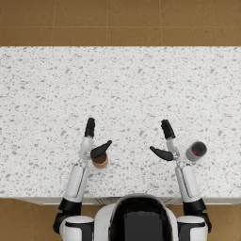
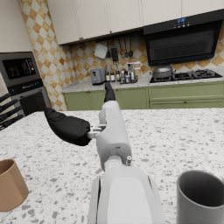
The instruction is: Pick up two cups and pour the berry on the right into the cup on the left
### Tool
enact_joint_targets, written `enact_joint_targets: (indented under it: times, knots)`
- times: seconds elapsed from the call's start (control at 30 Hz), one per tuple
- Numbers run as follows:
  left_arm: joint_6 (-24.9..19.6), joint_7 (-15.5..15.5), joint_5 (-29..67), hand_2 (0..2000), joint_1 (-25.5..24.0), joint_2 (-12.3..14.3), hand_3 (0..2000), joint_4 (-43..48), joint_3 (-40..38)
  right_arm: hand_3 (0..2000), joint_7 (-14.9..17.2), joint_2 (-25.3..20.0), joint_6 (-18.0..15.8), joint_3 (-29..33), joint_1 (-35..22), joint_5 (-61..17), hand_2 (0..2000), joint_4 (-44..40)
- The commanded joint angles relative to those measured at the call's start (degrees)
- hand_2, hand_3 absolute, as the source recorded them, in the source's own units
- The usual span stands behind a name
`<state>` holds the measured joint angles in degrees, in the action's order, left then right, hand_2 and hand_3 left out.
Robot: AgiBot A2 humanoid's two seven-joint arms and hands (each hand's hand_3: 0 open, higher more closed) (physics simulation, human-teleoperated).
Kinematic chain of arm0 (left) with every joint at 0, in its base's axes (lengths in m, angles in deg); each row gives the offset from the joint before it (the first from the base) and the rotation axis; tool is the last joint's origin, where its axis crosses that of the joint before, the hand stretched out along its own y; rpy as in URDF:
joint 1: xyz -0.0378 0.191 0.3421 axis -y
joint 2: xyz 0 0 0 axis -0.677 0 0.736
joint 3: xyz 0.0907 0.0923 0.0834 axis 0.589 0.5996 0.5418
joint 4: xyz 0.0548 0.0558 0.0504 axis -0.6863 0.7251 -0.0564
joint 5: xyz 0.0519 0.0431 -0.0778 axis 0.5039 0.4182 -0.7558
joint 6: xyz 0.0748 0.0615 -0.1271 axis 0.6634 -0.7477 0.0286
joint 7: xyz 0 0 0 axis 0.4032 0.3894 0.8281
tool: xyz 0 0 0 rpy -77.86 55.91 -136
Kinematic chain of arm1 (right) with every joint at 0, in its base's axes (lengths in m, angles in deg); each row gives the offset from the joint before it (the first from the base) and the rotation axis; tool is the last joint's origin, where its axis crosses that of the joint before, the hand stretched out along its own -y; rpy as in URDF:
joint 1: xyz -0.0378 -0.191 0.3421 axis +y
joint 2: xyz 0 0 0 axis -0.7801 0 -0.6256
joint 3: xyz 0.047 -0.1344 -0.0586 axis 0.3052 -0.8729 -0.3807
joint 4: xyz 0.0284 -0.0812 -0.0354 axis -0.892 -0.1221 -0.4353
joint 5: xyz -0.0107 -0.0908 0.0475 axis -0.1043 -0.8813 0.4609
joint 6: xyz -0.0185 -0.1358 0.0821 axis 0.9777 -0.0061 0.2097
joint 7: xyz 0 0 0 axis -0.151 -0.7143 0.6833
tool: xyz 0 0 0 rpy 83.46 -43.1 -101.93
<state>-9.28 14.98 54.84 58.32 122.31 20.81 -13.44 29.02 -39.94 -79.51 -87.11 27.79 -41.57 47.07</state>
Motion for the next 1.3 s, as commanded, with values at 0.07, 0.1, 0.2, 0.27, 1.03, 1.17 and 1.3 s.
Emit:
enact_joint_targets:
  times: [0.07,0.1,0.2,0.27,1.03,1.17,1.3]
  knots:
    - [0.00,0.00,0.00,0,0.00,0.00,0,0.00,0.00,0,0.00,0.00,0.00,0.00,0.00,0.00,0,0.00]
    - [0.00,0.00,0.00,0,0.00,0.00,0,0.00,0.00,0,0.00,0.00,0.00,0.00,0.00,0.00,0,0.00]
    - [0.00,0.00,0.00,0,0.00,0.00,0,0.00,0.00,0,0.00,0.00,0.00,0.00,0.00,0.00,0,0.00]
    - [0.00,0.00,0.00,0,0.00,0.00,0,0.00,0.00,0,0.00,0.00,0.00,0.00,0.00,0.00,0,0.00]
    - [-5.74,-5.73,16.16,0,-16.66,-5.10,0,6.30,-5.03,0,-5.74,-2.17,5.68,25.33,13.14,-16.14,0,3.07]
    - [-5.77,-5.75,19.54,0,-19.21,-5.42,0,6.66,-6.82,0,-5.77,-2.89,5.71,30.05,13.58,-19.51,0,2.54]
    - [-5.78,-5.76,20.43,0,-21.67,-6.04,0,5.45,-5.05,0,-5.78,-4.12,5.71,31.77,15.54,-20.39,0,0.69]
